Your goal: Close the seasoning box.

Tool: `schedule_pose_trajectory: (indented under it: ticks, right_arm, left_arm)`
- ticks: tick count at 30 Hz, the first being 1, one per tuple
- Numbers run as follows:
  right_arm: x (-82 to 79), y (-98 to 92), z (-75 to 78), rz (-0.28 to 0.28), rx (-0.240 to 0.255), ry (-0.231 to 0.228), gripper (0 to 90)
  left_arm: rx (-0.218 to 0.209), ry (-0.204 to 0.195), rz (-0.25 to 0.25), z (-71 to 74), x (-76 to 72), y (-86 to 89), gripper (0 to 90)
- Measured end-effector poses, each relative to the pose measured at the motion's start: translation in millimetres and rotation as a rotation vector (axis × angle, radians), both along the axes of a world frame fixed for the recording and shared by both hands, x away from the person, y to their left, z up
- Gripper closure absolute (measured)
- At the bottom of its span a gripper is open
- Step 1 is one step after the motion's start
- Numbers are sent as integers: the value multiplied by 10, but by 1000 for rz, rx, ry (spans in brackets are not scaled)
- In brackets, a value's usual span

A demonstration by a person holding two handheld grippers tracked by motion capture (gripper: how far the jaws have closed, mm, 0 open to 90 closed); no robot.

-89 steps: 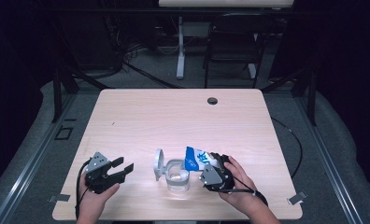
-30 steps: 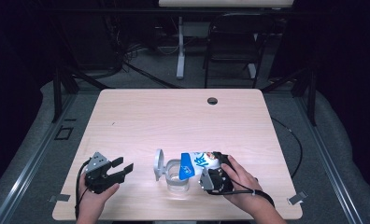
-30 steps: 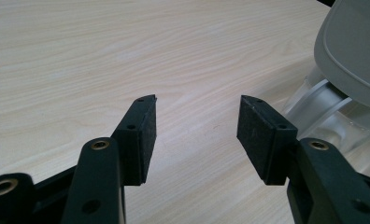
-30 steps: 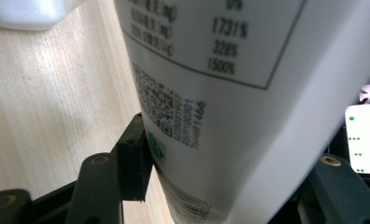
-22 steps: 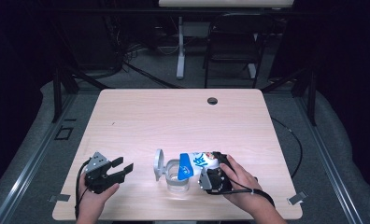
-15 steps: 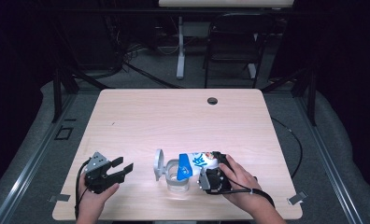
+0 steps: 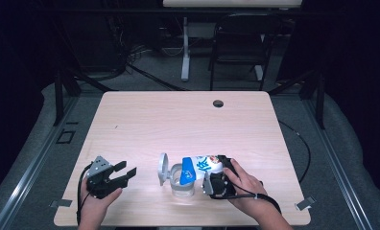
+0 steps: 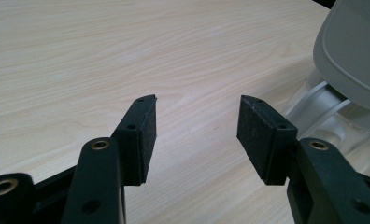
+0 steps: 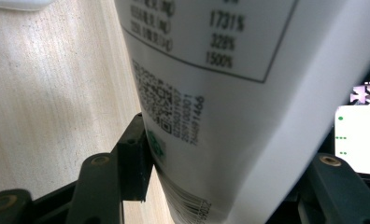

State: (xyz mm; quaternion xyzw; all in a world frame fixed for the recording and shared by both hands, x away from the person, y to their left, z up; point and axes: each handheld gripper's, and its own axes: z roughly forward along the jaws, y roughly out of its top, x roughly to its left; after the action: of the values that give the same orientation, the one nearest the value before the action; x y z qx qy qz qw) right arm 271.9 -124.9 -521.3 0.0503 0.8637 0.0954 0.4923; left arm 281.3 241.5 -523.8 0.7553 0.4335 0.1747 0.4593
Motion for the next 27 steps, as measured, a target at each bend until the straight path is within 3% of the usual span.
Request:
schedule_pose_trajectory:
  ticks: [1,22,24,25,27]
  right_arm:
    - [-4,4,10,-6,-17,-3,434]
    - [13,10,-14,-13,-30,-21,437]
    - [13,13,-25,-9,-39,-24,437]
    - [2,19,-10,-17,-67,-29,437]
    - [4,19,-36,-8,-56,-36,437]
  left_arm:
    - [-1,3,1,0,0,2,478]
    - [-1,3,6,-9,3,10,478]
    - [-1,3,6,-9,3,11,479]
    - [-2,3,5,-10,4,11,478]
    - [0,4,6,-9,3,10,478]
